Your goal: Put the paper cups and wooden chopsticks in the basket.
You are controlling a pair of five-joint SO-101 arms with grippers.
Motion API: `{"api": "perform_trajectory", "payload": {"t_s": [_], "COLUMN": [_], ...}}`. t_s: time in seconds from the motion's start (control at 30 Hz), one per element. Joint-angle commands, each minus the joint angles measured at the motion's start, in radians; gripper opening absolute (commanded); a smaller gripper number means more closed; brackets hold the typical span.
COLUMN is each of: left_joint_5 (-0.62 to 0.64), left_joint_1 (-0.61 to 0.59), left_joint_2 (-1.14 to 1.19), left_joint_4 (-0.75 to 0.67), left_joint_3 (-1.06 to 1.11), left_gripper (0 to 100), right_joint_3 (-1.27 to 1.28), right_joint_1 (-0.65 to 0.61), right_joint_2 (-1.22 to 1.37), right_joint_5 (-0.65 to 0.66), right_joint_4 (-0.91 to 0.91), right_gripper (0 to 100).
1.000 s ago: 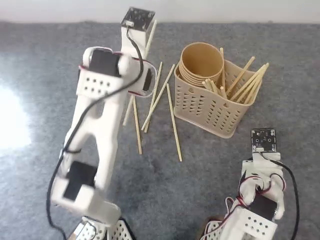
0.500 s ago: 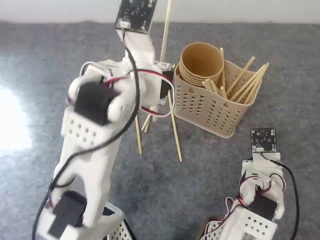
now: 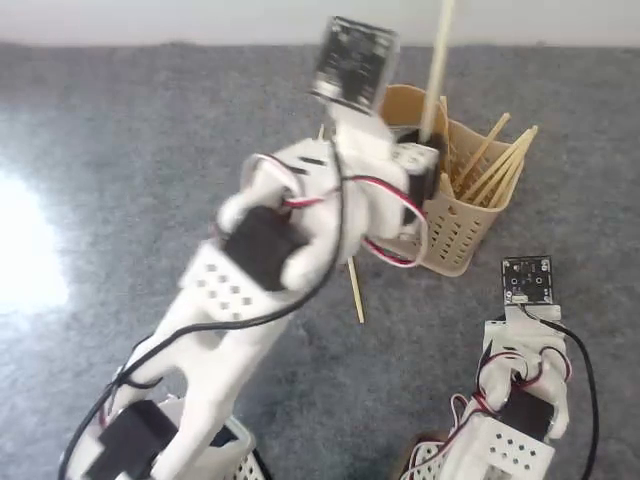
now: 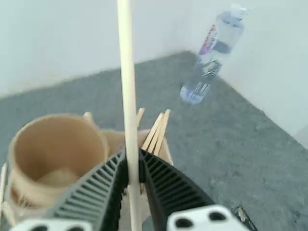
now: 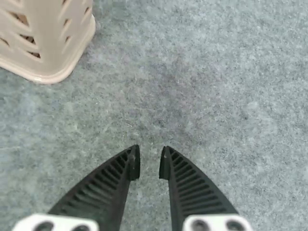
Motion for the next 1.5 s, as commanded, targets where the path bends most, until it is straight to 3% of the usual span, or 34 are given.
{"api": "perform_trajectory", "payload": {"t_s": [0.0, 0.4, 0.6, 0.77, 0.9, 1.0, 1.13, 1.33, 1.47], "left_joint_5": [-0.055, -0.118, -0.120, -0.120, -0.121, -0.121, -0.121, -0.121, -0.199], "left_joint_1": [0.037, 0.021, 0.028, 0.029, 0.012, -0.015, -0.006, 0.002, 0.005], "left_joint_2": [-0.043, 0.037, 0.252, 0.396, 0.417, 0.413, 0.376, 0.276, 0.110], "left_joint_4": [-0.284, -0.554, -0.790, -0.856, -0.855, -0.830, -0.675, -0.585, -0.384], "left_joint_3": [0.097, 0.104, 0.107, 0.104, 0.107, 0.111, 0.116, 0.117, 0.113], "left_gripper": [1, 1, 1, 1, 3, 17, 35, 35, 35], "right_joint_3": [0.020, 0.020, 0.020, 0.020, 0.020, 0.020, 0.020, 0.020, 0.020], "right_joint_1": [-0.008, -0.008, -0.008, -0.008, -0.008, -0.008, -0.008, -0.008, -0.008], "right_joint_2": [-0.015, -0.015, -0.015, -0.015, -0.015, -0.015, -0.015, -0.015, -0.015], "right_joint_5": [0.015, 0.015, 0.015, 0.015, 0.015, 0.015, 0.015, 0.015, 0.015], "right_joint_4": [-0.022, -0.031, -0.030, -0.028, -0.030, -0.030, -0.030, -0.031, -0.031], "right_gripper": [8.0, 8.0, 8.0, 8.0, 8.0, 8.0, 8.0, 8.0, 8.0]}}
